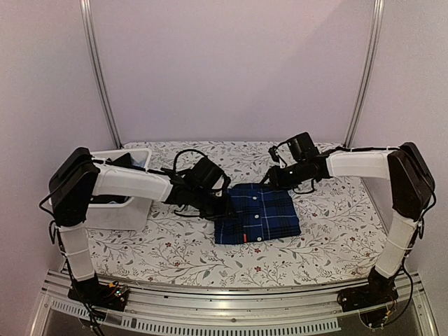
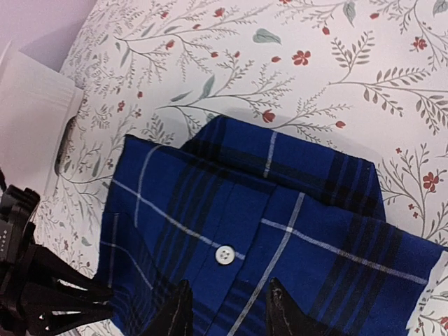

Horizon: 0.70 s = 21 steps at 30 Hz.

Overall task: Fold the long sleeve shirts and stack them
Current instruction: Smooth out the square-folded shirt at the center of the board.

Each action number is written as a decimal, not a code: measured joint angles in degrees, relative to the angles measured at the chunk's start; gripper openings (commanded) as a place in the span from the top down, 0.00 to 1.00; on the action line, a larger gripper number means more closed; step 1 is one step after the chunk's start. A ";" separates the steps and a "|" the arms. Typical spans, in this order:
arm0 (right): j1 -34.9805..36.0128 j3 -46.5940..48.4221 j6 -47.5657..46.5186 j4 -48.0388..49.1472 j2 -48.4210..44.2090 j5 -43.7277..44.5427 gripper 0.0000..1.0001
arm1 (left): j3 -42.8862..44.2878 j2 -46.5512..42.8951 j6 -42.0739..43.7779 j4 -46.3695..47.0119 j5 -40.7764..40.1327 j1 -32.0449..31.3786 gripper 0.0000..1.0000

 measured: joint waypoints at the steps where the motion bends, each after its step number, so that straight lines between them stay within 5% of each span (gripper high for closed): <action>1: 0.28 -0.68 0.13 -0.13 -1.92 -0.02 0.66 | 0.96 -0.26 0.09 -0.09 -0.39 0.11 0.80; 7: 3.15 -8.33 2.05 1.46 -12.07 -0.96 0.67 | 6.62 0.55 0.92 0.55 -1.99 3.30 0.80; 21: 5.44 -29.77 9.33 8.13 -16.46 -1.88 0.68 | 13.18 13.25 4.48 0.09 -3.58 10.97 0.80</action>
